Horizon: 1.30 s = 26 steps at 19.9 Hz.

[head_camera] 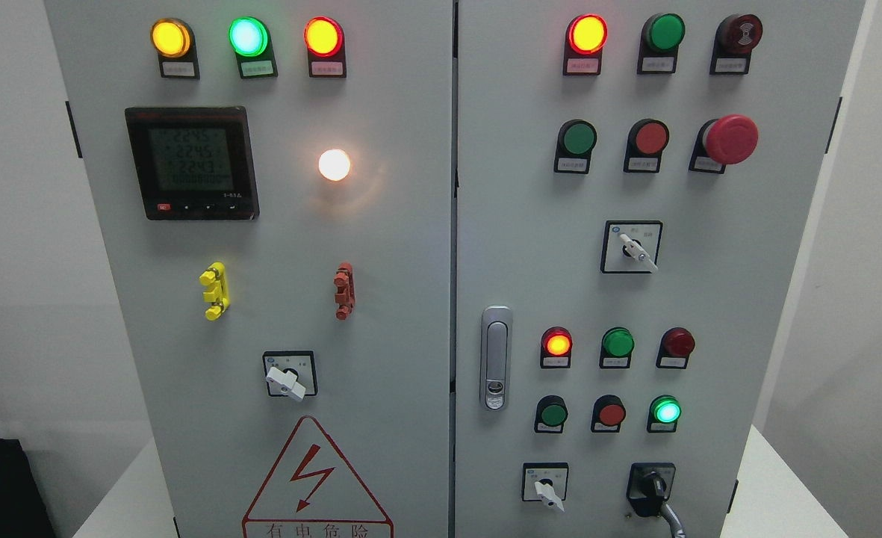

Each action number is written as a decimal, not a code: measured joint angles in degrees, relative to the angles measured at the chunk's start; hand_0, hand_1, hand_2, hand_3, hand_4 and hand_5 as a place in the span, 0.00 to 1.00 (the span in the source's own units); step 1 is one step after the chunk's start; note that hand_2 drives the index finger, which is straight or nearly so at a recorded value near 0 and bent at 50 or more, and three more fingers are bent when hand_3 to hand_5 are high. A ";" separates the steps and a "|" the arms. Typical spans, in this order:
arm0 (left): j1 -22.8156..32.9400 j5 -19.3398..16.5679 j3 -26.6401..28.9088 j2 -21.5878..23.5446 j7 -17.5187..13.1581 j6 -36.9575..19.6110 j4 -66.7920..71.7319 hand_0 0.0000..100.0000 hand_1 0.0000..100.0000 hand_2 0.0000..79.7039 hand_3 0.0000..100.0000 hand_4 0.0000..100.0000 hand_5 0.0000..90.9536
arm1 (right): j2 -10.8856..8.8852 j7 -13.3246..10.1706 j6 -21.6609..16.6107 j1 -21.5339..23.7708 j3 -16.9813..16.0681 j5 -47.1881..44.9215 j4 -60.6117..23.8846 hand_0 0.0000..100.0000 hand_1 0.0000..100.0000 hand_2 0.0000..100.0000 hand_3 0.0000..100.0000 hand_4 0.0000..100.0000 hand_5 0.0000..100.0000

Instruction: Trip black knob to open circuit

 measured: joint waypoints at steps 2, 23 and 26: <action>0.00 0.00 0.00 0.00 0.00 0.00 0.00 0.12 0.39 0.00 0.00 0.00 0.00 | 0.00 0.03 0.00 0.05 -0.05 0.00 -0.09 0.00 0.00 0.09 1.00 1.00 1.00; 0.00 0.00 0.00 0.00 0.00 0.00 0.00 0.12 0.39 0.00 0.00 0.00 0.00 | -0.60 0.24 -0.08 10.20 -0.65 -3.14 -7.74 0.00 0.00 0.00 0.55 0.45 0.44; 0.00 0.00 0.00 0.00 0.00 0.00 0.00 0.12 0.39 0.00 0.00 0.00 0.00 | -0.57 0.24 -0.21 10.51 -0.65 -3.22 -8.12 0.00 0.00 0.00 0.33 0.24 0.26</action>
